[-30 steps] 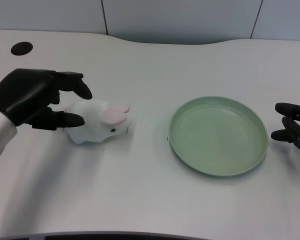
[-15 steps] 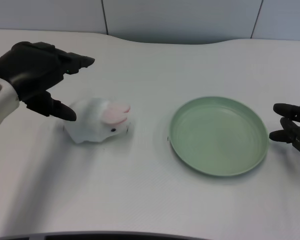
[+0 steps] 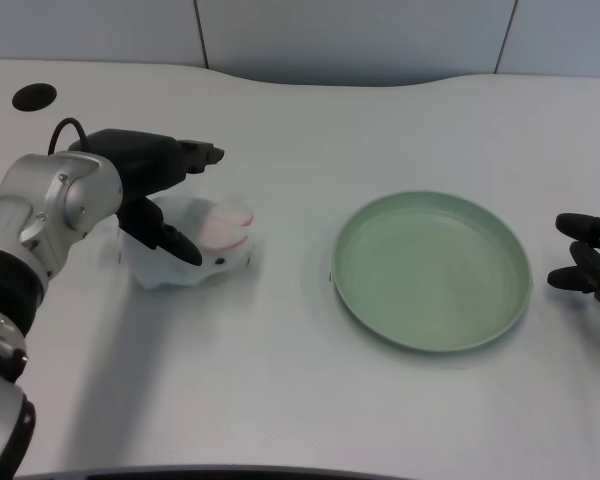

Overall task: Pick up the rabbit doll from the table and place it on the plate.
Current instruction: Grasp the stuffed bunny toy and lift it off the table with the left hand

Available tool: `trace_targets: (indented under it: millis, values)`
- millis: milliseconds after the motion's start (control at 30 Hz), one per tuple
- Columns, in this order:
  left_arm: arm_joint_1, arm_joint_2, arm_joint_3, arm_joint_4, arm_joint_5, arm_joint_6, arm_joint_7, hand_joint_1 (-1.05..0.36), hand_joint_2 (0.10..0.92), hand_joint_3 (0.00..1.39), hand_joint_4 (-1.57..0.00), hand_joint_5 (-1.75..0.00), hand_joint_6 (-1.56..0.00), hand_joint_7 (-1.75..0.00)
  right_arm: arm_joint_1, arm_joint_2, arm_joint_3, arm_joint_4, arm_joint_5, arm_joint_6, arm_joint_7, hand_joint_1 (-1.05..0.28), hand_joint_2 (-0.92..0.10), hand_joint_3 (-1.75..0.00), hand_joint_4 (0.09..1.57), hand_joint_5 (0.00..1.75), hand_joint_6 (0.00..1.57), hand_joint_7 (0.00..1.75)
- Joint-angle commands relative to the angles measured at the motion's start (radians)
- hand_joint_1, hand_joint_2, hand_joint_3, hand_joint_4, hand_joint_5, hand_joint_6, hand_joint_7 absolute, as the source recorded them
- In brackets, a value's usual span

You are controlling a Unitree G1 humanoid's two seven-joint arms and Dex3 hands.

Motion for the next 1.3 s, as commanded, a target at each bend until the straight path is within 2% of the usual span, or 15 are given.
trace_targets:
  millis: [33, 100, 267, 333, 433, 533, 633, 733, 867, 1067, 1167, 1300]
  values:
    - [-0.07, -0.046, -0.047, 0.122, 0.034, 0.063, 0.032, -1.05, 0.903, 0.07, -0.01, -0.04, -0.05, 0.0, 0.019, -0.02, -0.009, -0.011, 0.018, -0.007, 0.008, -0.44, -0.92, -0.25, 0.76, 0.81, 0.97, 0.01]
    - [-0.099, -0.086, -0.074, 0.195, 0.053, 0.122, 0.036, -1.04, 0.89, 0.05, -0.02, -0.04, -0.06, -0.01, 0.023, -0.022, -0.01, -0.012, 0.021, -0.015, 0.015, -0.43, -0.92, -0.26, 0.76, 0.81, 0.97, 0.01]
    - [-0.122, -0.115, -0.115, 0.258, 0.073, 0.175, 0.045, -1.02, 0.883, 0.02, -0.01, -0.04, -0.06, -0.01, 0.03, -0.021, -0.012, -0.016, 0.026, -0.025, 0.024, -0.43, -0.92, -0.27, 0.75, 0.82, 0.97, 0.01]
    - [-0.123, -0.124, -0.135, 0.274, 0.085, 0.199, 0.056, -1.01, 0.872, 0.01, -0.01, -0.03, -0.06, -0.01, 0.032, -0.021, -0.015, -0.018, 0.033, -0.019, 0.027, -0.43, -0.92, -0.27, 0.75, 0.82, 0.97, 0.01]
    - [-0.121, -0.133, -0.163, 0.289, 0.106, 0.224, 0.08, -0.97, 0.865, 0.0, -0.01, -0.01, -0.06, 0.0, 0.038, -0.021, -0.017, -0.018, 0.038, -0.02, 0.031, -0.42, -0.92, -0.26, 0.76, 0.82, 0.97, 0.01]
    - [-0.111, -0.135, -0.17, 0.296, 0.105, 0.229, 0.114, -0.97, 0.859, 0.0, 0.0, -0.01, -0.06, -0.01, 0.046, -0.023, -0.007, -0.022, 0.031, -0.032, 0.025, -0.42, -0.92, -0.27, 0.76, 0.82, 0.96, 0.0]
    - [-0.1, -0.142, -0.166, 0.303, 0.093, 0.237, 0.146, -0.99, 0.863, 0.0, 0.0, 0.0, -0.04, 0.0, 0.051, -0.021, -0.011, -0.026, 0.04, -0.034, 0.032, -0.42, -0.92, -0.27, 0.77, 0.81, 0.97, 0.01]
    - [-0.093, -0.152, -0.162, 0.31, 0.086, 0.256, 0.16, -0.99, 0.851, 0.0, 0.0, 0.0, -0.03, 0.0, 0.052, -0.02, -0.014, -0.033, 0.045, -0.018, 0.027, -0.43, -0.92, -0.26, 0.78, 0.81, 0.98, 0.01]
    - [-0.081, -0.152, -0.166, 0.313, 0.089, 0.261, 0.191, -0.97, 0.833, 0.0, -0.01, 0.0, -0.04, 0.0, 0.056, -0.019, -0.014, -0.038, 0.05, -0.014, 0.027, -0.43, -0.92, -0.25, 0.79, 0.8, 0.98, 0.01]
    - [-0.061, -0.159, -0.163, 0.316, 0.081, 0.265, 0.242, -0.95, 0.805, 0.0, -0.09, -0.04, -0.07, -0.02, 0.071, -0.018, -0.013, -0.052, 0.055, -0.027, 0.032, -0.43, -0.92, -0.26, 0.8, 0.79, 0.98, 0.01]
    - [-0.056, -0.162, -0.145, 0.316, 0.06, 0.259, 0.242, -0.9, 0.794, 0.0, -0.1, -0.04, -0.09, -0.02, 0.075, -0.02, -0.012, -0.054, 0.056, -0.029, 0.038, -0.43, -0.92, -0.26, 0.79, 0.78, 0.97, 0.01]
    - [-0.054, -0.168, -0.122, 0.318, 0.036, 0.263, 0.214, -0.87, 0.799, 0.0, -0.07, -0.03, -0.07, -0.01, 0.084, -0.018, -0.013, -0.066, 0.058, -0.033, 0.035, -0.43, -0.92, -0.26, 0.81, 0.78, 0.98, 0.01]
